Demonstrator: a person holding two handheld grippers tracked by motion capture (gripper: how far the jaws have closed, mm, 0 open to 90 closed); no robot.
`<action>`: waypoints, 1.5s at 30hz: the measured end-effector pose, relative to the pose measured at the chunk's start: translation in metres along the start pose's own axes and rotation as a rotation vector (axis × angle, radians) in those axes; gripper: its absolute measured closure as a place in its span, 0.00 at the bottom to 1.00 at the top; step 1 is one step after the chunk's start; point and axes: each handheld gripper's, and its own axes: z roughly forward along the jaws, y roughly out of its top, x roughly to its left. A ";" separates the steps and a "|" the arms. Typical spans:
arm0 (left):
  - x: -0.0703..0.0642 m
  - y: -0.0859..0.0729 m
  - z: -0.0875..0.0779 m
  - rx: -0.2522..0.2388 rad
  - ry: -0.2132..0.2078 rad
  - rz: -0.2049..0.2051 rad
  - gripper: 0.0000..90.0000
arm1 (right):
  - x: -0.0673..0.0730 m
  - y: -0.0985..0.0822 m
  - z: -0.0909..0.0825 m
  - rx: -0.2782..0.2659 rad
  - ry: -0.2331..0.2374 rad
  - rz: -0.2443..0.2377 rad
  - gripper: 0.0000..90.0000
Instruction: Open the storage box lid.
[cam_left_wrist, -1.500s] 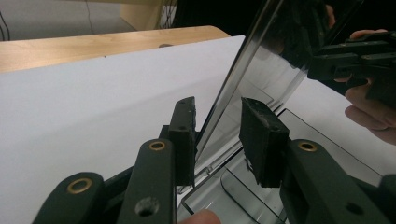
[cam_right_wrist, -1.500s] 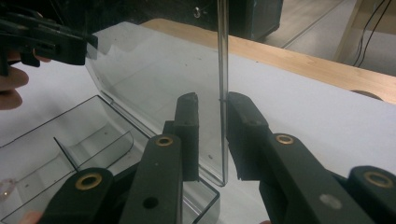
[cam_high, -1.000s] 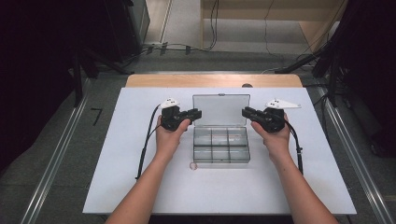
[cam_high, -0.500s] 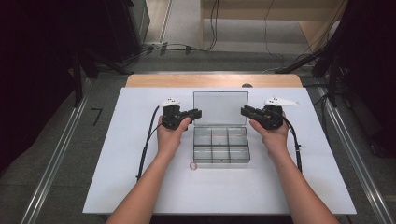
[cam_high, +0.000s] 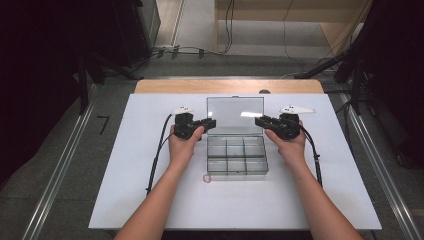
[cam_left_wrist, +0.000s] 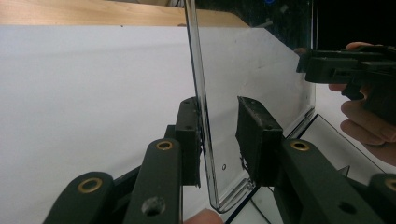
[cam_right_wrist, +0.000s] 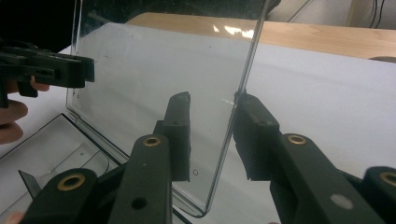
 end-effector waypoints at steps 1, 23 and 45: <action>0.000 0.000 0.000 0.004 0.002 0.000 0.76 | 0.000 0.000 0.000 0.002 0.000 0.005 0.71; 0.008 -0.008 0.008 0.064 0.020 -0.033 0.64 | -0.012 -0.011 0.014 0.046 0.024 0.085 0.60; 0.010 -0.012 0.010 0.095 0.018 -0.047 0.52 | -0.019 -0.018 0.020 0.104 0.080 0.162 0.49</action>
